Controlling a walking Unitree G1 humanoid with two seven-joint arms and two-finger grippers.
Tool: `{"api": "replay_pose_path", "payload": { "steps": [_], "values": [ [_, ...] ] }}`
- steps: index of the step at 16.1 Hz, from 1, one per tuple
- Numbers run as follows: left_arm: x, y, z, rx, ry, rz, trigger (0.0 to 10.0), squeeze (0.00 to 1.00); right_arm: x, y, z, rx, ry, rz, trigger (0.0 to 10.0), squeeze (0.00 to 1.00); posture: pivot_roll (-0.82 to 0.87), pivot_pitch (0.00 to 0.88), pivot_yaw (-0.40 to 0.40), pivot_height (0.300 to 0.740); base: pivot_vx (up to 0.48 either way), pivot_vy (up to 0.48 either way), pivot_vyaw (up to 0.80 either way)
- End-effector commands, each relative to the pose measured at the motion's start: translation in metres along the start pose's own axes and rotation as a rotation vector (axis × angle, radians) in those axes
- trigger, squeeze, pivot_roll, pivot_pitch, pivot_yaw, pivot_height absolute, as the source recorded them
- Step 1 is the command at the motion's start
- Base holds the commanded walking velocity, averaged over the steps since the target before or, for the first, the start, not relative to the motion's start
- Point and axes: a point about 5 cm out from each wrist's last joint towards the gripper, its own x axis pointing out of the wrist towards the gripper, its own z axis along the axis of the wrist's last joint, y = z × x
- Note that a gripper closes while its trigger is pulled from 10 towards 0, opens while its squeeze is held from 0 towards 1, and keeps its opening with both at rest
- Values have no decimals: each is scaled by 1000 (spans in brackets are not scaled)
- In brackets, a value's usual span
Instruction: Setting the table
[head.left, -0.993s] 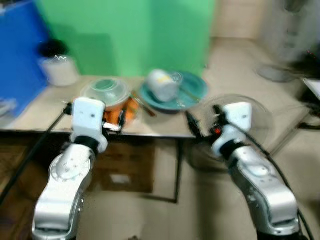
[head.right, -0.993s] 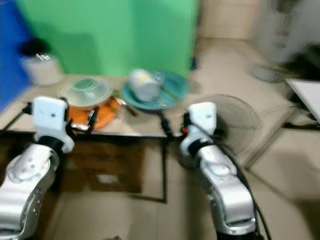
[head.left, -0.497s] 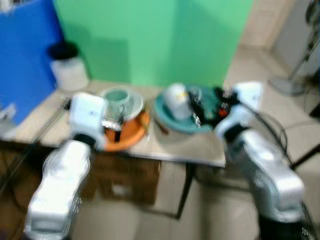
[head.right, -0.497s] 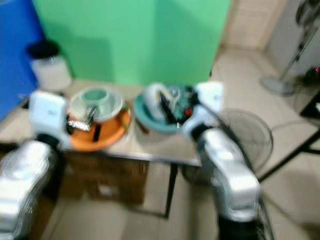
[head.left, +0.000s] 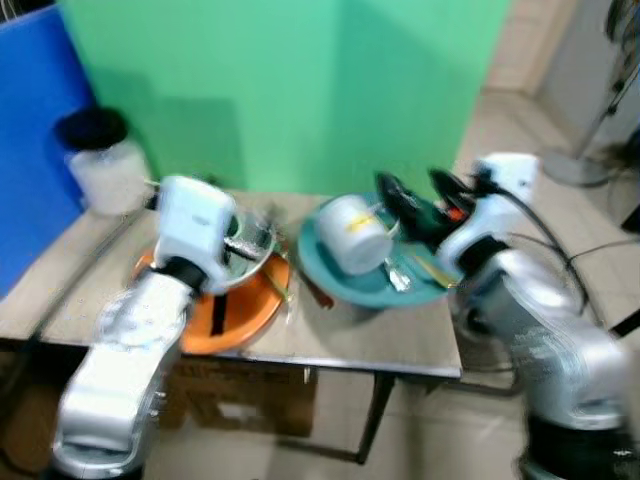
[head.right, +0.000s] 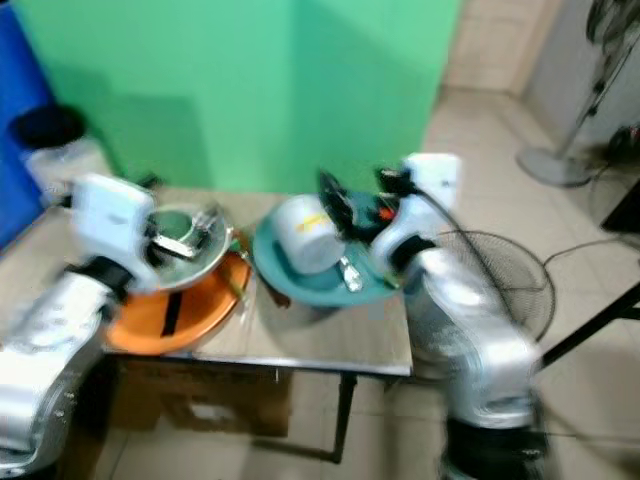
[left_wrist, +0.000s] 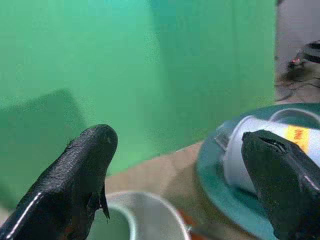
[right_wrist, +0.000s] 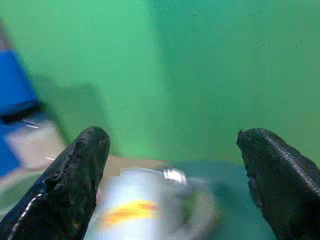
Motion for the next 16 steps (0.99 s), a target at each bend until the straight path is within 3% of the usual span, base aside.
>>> {"api": "replay_pose_path", "payload": {
  "steps": [1, 4, 6, 10, 16],
  "values": [
    [-2, 4, 3, 22, 5, -11, 10000, 0, 5, 9, 7, 23, 11, 77, 10000, 0, 149, 0, 18, 740, 0, 0, 0],
    [0, -1, 7, 13, 10, -152, 10000, 0, 17, -5, 7, 44, 162, 94, 10000, 0, 153, 0, 14, 740, 0, 0, 0],
    [-1, -7, 12, -21, 8, -301, 10000, 0, 29, -19, 12, 77, 205, 78, 10000, 0, 154, 0, 11, 740, 0, 0, 0],
    [-5, -18, 7, -12, 61, -516, 10000, 0, 45, -34, 11, 140, 319, 70, 10000, 0, 157, 0, 5, 740, 0, 0, 0],
    [-7, -19, 9, -83, 75, -565, 10000, 0, 51, -47, -7, 266, 483, 59, 10000, 0, 156, 0, 7, 740, 0, 0, 0]
  ]
}}
